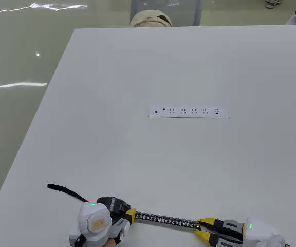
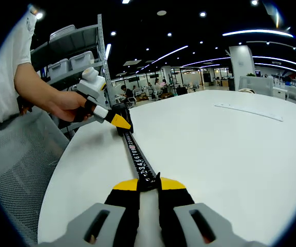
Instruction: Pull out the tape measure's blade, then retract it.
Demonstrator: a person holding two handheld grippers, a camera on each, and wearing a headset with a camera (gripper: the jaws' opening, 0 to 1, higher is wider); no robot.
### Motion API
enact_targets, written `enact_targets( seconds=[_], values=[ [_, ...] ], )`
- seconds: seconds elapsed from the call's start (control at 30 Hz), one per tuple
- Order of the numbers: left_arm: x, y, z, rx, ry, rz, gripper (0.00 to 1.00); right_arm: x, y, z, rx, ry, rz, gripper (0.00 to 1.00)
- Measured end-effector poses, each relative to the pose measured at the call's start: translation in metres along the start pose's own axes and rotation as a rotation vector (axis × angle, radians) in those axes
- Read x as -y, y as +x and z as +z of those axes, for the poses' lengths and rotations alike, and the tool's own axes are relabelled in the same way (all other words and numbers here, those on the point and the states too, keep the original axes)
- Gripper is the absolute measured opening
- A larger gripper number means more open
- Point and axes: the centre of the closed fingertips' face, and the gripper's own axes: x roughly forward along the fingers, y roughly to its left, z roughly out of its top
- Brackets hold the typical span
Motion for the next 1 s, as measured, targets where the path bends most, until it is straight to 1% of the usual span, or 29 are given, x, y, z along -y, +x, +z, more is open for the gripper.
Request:
enact_targets(
  seconds=[0.3, 0.63, 0.9, 1.0],
  values=[
    [-0.001, 0.001, -0.001, -0.003, 0.0, -0.002, 0.69, -0.005, 0.012, 0.003, -0.003, 0.0, 0.017, 0.12],
    [-0.001, 0.001, -0.001, -0.005, -0.003, -0.005, 0.69, -0.007, 0.019, 0.005, -0.004, -0.003, 0.024, 0.12],
    [0.0, 0.0, -0.001, -0.008, 0.0, -0.009, 0.68, -0.015, 0.041, 0.012, -0.01, -0.017, 0.058, 0.12],
    [-0.001, 0.001, -0.001, -0.008, -0.001, -0.009, 0.69, -0.018, 0.047, 0.014, -0.011, -0.018, 0.064, 0.12]
  ],
)
